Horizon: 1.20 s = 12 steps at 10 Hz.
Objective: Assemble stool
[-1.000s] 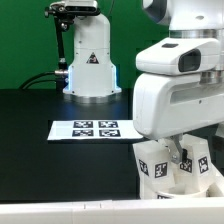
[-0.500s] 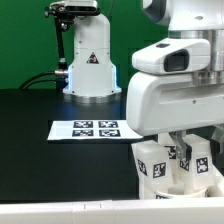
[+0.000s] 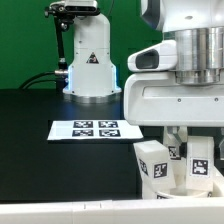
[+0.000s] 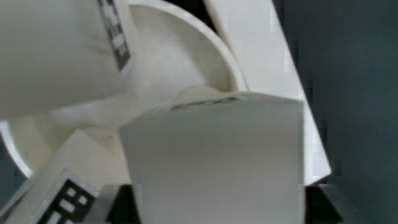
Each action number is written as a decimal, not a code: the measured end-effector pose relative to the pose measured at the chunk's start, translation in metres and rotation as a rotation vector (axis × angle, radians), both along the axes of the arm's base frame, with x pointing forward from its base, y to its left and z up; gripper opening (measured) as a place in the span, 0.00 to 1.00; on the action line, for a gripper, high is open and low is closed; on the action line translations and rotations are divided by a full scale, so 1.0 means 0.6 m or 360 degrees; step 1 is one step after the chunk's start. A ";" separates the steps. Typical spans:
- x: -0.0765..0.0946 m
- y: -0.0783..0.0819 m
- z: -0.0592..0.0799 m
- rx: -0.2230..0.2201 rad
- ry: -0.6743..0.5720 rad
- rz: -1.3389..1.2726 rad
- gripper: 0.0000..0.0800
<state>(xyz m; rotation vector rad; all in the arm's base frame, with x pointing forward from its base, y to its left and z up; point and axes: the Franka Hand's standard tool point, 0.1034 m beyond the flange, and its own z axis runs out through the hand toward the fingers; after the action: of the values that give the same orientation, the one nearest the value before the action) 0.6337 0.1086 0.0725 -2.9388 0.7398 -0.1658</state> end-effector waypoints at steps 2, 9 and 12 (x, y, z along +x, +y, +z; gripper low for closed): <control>-0.001 0.003 -0.001 0.0026 0.0014 -0.0165 0.43; -0.005 0.011 -0.002 0.0258 0.0036 -0.1585 0.43; -0.002 0.015 0.002 0.0373 0.0089 -0.2061 0.43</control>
Offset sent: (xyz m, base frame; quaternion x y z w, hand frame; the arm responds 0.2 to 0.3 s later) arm 0.0000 0.0000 0.0000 0.0000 0.0000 0.1296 0.9916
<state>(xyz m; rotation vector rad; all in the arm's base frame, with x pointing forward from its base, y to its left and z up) 0.6324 0.1176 0.0735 -1.8060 2.2993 -0.0693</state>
